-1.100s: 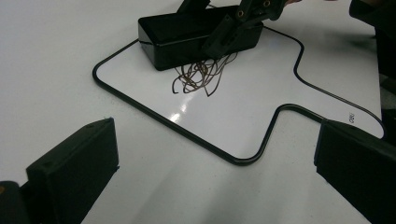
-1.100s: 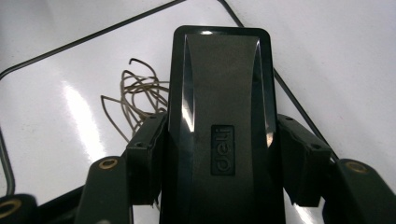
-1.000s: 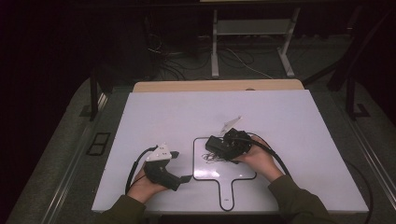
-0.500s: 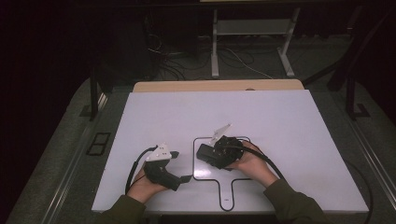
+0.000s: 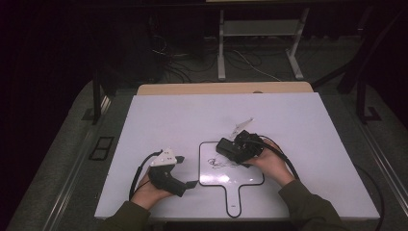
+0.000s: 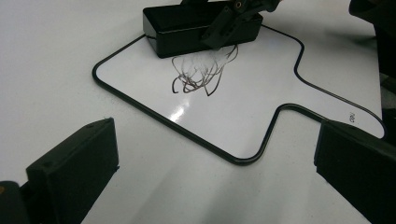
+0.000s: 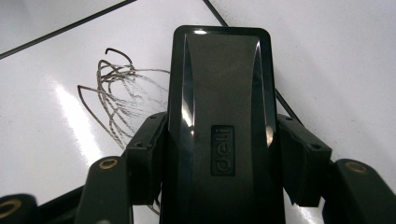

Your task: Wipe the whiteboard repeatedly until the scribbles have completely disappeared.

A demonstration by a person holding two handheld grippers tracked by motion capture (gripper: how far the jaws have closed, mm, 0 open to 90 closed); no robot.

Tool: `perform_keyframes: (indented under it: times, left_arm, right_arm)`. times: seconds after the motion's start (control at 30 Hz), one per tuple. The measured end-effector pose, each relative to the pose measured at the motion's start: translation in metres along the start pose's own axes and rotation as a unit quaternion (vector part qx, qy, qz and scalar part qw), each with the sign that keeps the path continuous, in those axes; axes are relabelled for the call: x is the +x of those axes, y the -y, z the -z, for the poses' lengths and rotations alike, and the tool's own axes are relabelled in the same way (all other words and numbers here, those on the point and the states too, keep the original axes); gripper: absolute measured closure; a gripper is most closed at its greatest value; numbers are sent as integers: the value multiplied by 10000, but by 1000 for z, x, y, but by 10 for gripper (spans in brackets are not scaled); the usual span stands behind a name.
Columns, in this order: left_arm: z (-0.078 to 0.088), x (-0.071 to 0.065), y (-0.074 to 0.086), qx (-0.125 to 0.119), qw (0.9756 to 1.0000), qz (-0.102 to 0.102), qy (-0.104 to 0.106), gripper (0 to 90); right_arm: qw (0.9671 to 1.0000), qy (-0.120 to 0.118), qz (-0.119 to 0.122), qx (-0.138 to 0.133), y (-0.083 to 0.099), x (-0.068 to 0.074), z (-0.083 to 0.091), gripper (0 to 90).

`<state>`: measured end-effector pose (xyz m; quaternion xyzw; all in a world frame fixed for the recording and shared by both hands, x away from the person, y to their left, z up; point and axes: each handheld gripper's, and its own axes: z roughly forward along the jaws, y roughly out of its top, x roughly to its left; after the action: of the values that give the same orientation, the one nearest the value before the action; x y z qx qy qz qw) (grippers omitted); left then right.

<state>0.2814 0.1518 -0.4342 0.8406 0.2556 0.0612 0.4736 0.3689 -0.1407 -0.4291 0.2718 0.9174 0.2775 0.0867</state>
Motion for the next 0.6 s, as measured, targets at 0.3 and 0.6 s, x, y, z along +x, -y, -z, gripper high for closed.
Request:
perform_keyframes:
  times: [0.3, 0.6]
  left_arm:
    - [0, 0, 0, -4, 10000, -5, 0, 0]
    - [1, 0, 0, -9, 10000, -12, -6, 0]
  right_arm:
    - [9991, -239, 362, -12, -9, 26, -5, 387]
    - [9982, -339, 487, -2, -13, 35, -8, 387]
